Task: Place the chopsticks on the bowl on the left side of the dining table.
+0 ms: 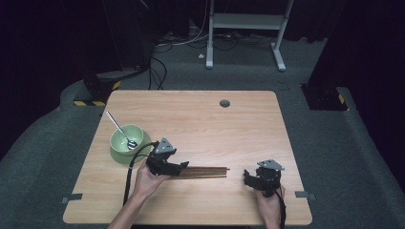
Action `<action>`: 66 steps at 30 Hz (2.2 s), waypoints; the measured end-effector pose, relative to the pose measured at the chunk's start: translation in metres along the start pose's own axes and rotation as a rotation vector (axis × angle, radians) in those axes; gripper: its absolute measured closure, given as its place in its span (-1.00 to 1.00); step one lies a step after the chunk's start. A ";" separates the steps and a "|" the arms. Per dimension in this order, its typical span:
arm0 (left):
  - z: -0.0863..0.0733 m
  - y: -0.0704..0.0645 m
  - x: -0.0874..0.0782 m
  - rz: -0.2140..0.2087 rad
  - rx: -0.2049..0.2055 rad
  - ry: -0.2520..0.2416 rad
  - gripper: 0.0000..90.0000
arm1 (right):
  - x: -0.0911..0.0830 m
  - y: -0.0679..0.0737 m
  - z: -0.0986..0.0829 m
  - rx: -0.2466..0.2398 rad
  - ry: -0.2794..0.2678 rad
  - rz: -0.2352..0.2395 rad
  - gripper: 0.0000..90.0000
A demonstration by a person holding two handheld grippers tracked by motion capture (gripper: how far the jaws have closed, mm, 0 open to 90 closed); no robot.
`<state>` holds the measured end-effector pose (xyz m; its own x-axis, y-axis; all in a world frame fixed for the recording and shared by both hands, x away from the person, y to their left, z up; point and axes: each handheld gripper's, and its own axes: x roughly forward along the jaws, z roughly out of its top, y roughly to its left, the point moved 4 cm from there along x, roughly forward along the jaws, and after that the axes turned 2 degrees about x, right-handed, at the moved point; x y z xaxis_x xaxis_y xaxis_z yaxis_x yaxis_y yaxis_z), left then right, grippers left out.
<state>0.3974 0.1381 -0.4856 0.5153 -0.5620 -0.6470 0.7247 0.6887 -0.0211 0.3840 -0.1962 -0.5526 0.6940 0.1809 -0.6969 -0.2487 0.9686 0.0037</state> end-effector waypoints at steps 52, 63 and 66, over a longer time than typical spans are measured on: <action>-0.008 -0.003 0.060 0.025 0.026 0.155 -0.25 | 0.000 0.000 0.000 0.000 0.000 0.000 -0.61; -0.010 -0.001 0.064 0.032 0.011 0.161 -0.24 | 0.000 0.000 0.000 0.000 0.000 0.000 -0.61; -0.010 0.000 0.064 0.036 0.016 0.162 -0.24 | 0.000 0.000 0.000 -0.001 0.000 0.000 -0.61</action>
<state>0.4259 0.1070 -0.5348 0.4614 -0.4555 -0.7613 0.7152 0.6987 0.0154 0.3839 -0.1962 -0.5526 0.6939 0.1811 -0.6969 -0.2493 0.9684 0.0035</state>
